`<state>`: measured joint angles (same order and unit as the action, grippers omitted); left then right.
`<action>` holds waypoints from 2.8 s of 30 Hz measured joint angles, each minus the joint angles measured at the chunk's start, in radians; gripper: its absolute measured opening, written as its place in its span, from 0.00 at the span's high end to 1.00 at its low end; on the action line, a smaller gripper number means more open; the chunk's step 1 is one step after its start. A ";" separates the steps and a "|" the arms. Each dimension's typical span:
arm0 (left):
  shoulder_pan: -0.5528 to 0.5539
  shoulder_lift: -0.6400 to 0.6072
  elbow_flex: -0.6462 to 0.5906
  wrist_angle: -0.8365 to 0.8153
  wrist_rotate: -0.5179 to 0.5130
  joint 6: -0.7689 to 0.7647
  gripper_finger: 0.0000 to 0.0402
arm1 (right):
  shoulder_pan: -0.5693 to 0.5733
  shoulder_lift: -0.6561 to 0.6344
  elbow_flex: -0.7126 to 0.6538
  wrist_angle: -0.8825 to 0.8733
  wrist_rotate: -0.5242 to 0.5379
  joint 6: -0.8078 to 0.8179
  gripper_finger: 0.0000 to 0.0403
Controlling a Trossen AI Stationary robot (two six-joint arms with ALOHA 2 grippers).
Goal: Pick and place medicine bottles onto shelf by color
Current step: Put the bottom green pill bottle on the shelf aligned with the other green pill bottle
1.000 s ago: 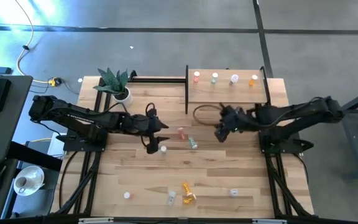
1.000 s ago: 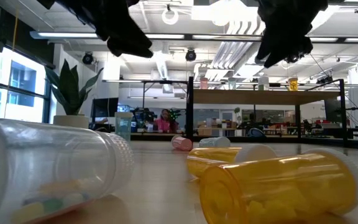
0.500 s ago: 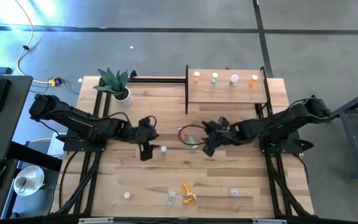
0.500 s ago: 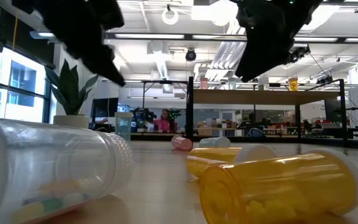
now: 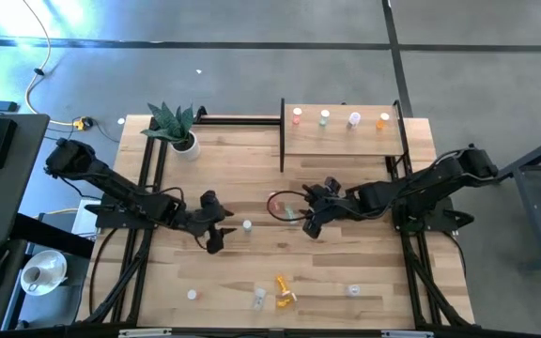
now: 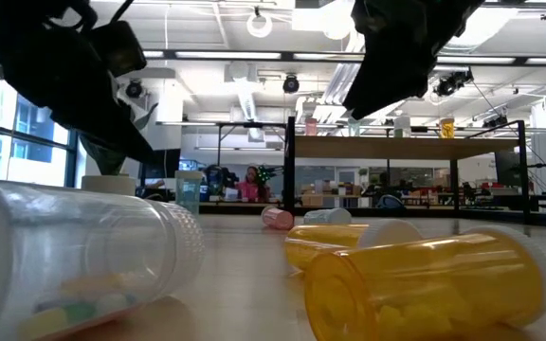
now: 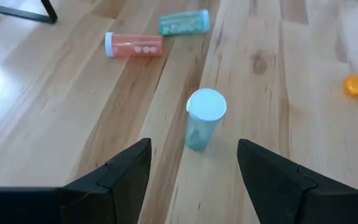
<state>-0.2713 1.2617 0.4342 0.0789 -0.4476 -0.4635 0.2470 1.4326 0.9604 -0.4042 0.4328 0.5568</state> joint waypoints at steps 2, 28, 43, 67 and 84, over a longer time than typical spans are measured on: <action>-0.004 0.000 -0.034 0.055 -0.011 -0.014 0.43 | 0.000 0.000 0.000 0.006 0.000 -0.005 0.54; 0.004 0.429 -0.111 0.632 -0.013 0.027 0.43 | 0.009 -0.034 0.106 0.005 0.117 -0.129 0.54; 0.003 0.500 -0.009 0.580 -0.048 0.074 0.44 | 0.009 -0.034 0.105 0.002 0.117 -0.128 0.54; 0.003 0.500 -0.009 0.581 -0.058 0.074 0.80 | 0.009 -0.033 0.105 0.002 0.117 -0.128 0.54; 0.095 0.441 0.201 0.457 0.188 0.261 0.79 | 0.003 -0.032 0.104 0.057 -0.078 -0.278 0.54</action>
<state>-0.1762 1.7031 0.6352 0.5358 -0.2596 -0.2022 0.2504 1.4002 1.0645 -0.3470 0.3546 0.2785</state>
